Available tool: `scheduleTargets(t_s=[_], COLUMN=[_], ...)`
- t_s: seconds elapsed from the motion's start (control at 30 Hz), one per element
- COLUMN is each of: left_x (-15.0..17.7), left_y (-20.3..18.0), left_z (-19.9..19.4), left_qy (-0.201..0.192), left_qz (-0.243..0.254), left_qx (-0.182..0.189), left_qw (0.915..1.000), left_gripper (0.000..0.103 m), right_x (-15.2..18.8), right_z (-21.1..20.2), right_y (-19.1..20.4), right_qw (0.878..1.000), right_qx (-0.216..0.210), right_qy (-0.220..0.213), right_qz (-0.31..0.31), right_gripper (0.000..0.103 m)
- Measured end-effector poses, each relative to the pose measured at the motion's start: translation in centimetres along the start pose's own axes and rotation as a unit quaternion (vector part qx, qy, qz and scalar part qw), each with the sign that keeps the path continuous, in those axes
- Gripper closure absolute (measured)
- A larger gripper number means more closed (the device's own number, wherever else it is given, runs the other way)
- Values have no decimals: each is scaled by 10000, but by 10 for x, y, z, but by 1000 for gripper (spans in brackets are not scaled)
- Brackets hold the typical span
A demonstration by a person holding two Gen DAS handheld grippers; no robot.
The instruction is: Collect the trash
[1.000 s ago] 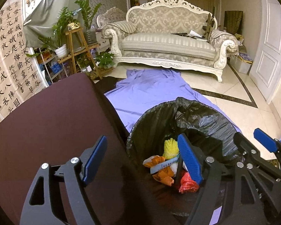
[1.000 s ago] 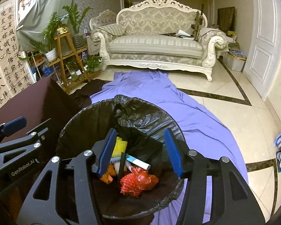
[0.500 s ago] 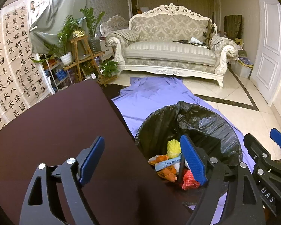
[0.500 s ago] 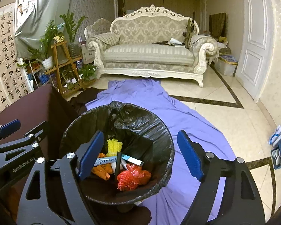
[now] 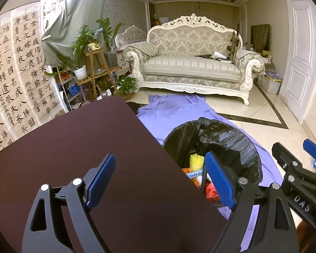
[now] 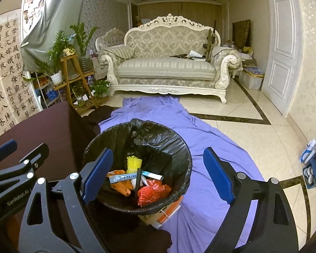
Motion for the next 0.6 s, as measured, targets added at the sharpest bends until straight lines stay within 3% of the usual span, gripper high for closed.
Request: scheduleTargets(t_s=[0.6], left_x=[9], left_y=[26], left_z=[-53], left_qy=[-237], left_qz=[-259], left_qx=[-49], left_qw=[9994], left_gripper=[18], right_x=[-7], right_z=[-57], right_y=[11], right_qw=[9992], right_qx=[19], right_qy=[-365], right_qz=[-189], right_gripper=[13])
Point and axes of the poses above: each gripper's, at about its wrist camera, not at the fingertips, and z roughly the way its jaws point, y to its left, x to its underside, the point moved 6 cm from there along z, roughly the way its jaws point, and after that the axes turned 14 degrees about -z, right-handed, at the moved point
